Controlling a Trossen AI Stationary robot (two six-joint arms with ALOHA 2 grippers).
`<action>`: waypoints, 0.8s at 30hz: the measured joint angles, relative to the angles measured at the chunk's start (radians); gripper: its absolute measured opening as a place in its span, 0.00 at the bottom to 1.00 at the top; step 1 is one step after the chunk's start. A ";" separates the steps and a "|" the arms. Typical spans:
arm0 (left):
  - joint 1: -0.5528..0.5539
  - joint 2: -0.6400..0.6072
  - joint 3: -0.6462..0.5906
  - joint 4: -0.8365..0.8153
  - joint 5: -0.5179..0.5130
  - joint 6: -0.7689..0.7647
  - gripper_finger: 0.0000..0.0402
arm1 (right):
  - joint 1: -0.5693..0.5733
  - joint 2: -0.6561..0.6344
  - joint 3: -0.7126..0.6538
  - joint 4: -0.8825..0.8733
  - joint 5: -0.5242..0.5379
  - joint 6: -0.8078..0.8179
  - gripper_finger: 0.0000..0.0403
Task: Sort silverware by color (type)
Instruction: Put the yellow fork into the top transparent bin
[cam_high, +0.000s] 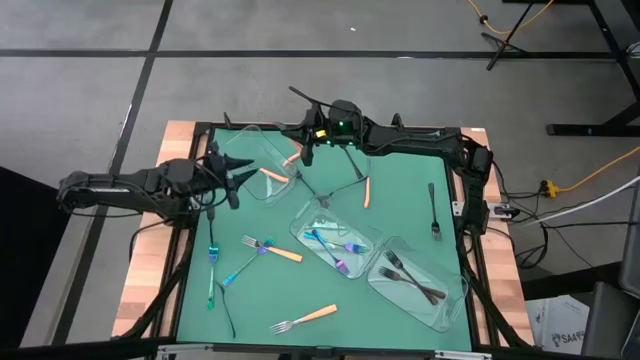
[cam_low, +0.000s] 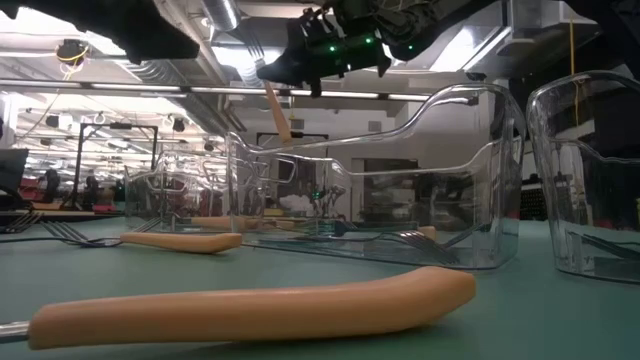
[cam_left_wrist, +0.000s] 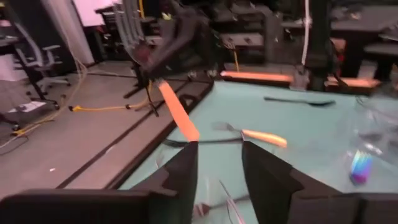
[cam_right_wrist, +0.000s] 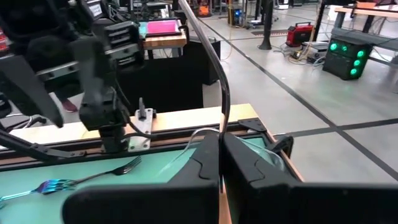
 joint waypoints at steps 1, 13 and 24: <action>0.010 0.008 0.000 0.017 0.000 0.000 0.33 | 0.004 0.000 0.000 0.000 -0.002 0.000 0.00; 0.126 0.229 0.000 0.245 0.039 0.000 0.38 | 0.058 0.000 0.000 0.022 -0.031 -0.002 0.00; 0.157 0.345 0.000 0.371 0.172 0.028 0.38 | 0.080 0.000 0.000 0.023 -0.098 -0.003 0.00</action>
